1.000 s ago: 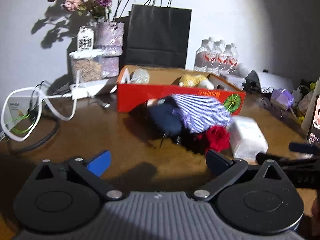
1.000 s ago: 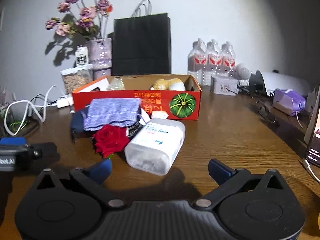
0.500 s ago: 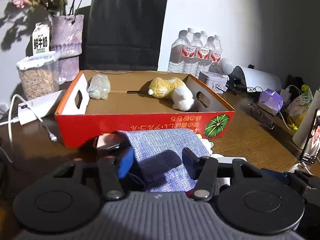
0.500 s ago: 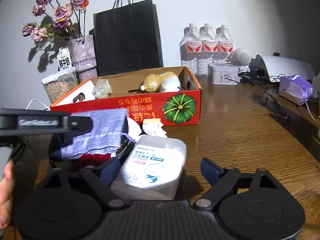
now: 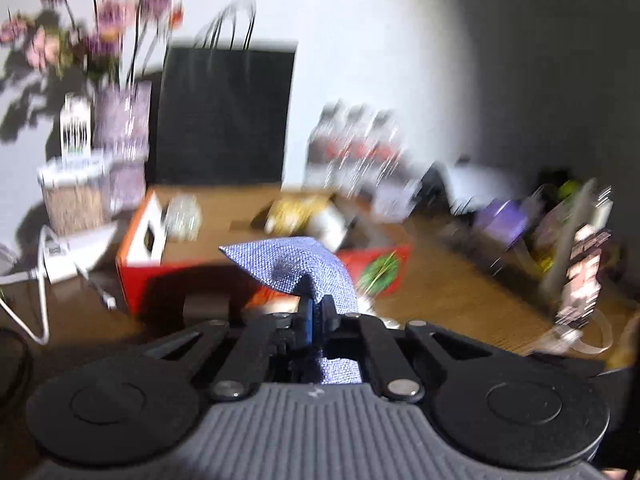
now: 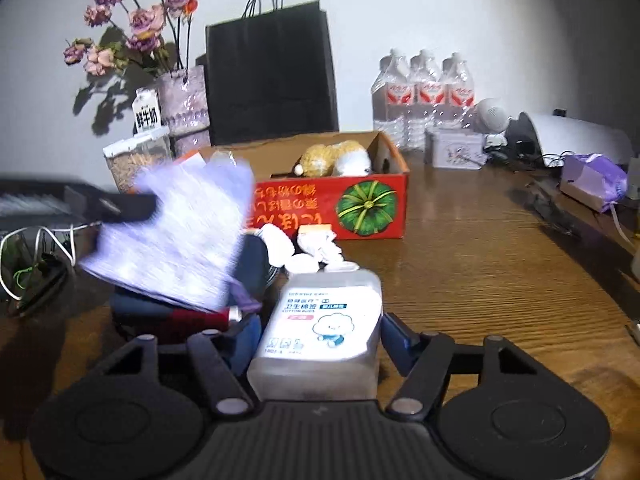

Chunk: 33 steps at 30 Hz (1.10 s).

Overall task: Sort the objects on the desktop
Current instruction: 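Grasp the blue linen pouch with the left tool while the right tool grasps the cotton-swab box, then lift both held items and move them toward the cardboard box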

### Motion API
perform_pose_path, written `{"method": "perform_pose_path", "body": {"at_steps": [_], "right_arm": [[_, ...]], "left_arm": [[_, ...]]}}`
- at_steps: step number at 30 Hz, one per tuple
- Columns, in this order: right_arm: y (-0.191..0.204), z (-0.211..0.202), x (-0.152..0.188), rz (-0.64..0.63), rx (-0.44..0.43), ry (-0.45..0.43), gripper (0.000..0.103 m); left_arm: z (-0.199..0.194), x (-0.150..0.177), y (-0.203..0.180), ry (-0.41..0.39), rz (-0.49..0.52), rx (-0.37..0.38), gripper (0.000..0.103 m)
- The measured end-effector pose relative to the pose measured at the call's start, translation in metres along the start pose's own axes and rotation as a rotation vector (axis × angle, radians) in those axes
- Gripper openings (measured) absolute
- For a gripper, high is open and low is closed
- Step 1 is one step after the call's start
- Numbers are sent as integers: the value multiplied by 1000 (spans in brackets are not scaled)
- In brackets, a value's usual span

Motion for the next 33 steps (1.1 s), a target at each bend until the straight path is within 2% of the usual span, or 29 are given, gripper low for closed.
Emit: {"method": "perform_pose_path", "body": {"at_steps": [3, 4, 5, 6, 8, 10, 14, 16, 17, 18, 19, 20, 21, 22, 23, 24, 28, 30, 31, 32, 33], "right_arm": [[0, -19, 1, -17, -2, -23, 58], [0, -28, 2, -32, 1, -35, 46], [0, -36, 3, -46, -1, -51, 7], [0, -42, 3, -53, -2, -49, 1], [-4, -49, 8, -45, -20, -21, 2], [-8, -49, 17, -45, -15, 6, 2], [-12, -57, 26, -31, -37, 4, 12], [-10, -58, 27, -43, -90, 5, 42], [-9, -57, 26, -52, -115, 5, 70], [-7, -55, 26, -69, -138, 2, 81], [-6, -52, 25, -93, -155, 1, 81], [-5, -47, 25, -116, -162, 9, 81], [-2, -41, 25, -137, -166, 25, 81], [0, -33, 24, -162, -166, 44, 81], [3, -26, 23, -182, -163, 61, 81], [5, -18, 22, -200, -162, 77, 81], [12, -4, 22, -249, -173, 108, 80], [15, -1, 22, -265, -173, 121, 78], [16, 0, 21, -268, -174, 127, 77], [17, 0, 21, -273, -173, 132, 75], [18, -1, 21, -276, -171, 140, 72]], "left_arm": [[-41, -7, 3, -37, -31, 70, 5], [-51, -5, 6, -30, -37, 85, 5], [-59, -1, 10, -14, -45, 100, 5], [-67, 7, 17, 11, -61, 112, 5], [-74, 26, 28, 74, -89, 134, 5], [-77, 49, 36, 143, -95, 111, 5], [-85, 84, 45, 232, -61, 82, 5], [-82, 96, 53, 290, -63, 81, 6], [-79, 100, 57, 312, -65, 58, 10], [-76, 102, 60, 327, -67, 16, 13], [-73, 104, 62, 327, -56, -12, 23], [-70, 104, 62, 321, -42, -34, 44], [-68, 103, 60, 313, -39, -43, 55], [-64, 103, 58, 308, -41, -32, 75], [-60, 103, 55, 306, -45, -23, 86], [-53, 102, 54, 305, -58, -24, 87], [-23, 100, 48, 347, -72, -63, 86], [-18, 102, 43, 331, -48, -87, 73], [-18, 102, 39, 320, -25, -105, 50], [-19, 103, 37, 310, -6, -123, 23], [-20, 103, 37, 307, -7, -125, 12]]}}
Point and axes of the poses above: each gripper's, at about its wrist camera, not at the fingertips, and z roughly the way its jaws point, y to its left, x to its underside, the point moved 2 cm from there along z, roughly the way its jaws point, and after that the axes turned 5 degrees about -x, right-handed, at the moved point
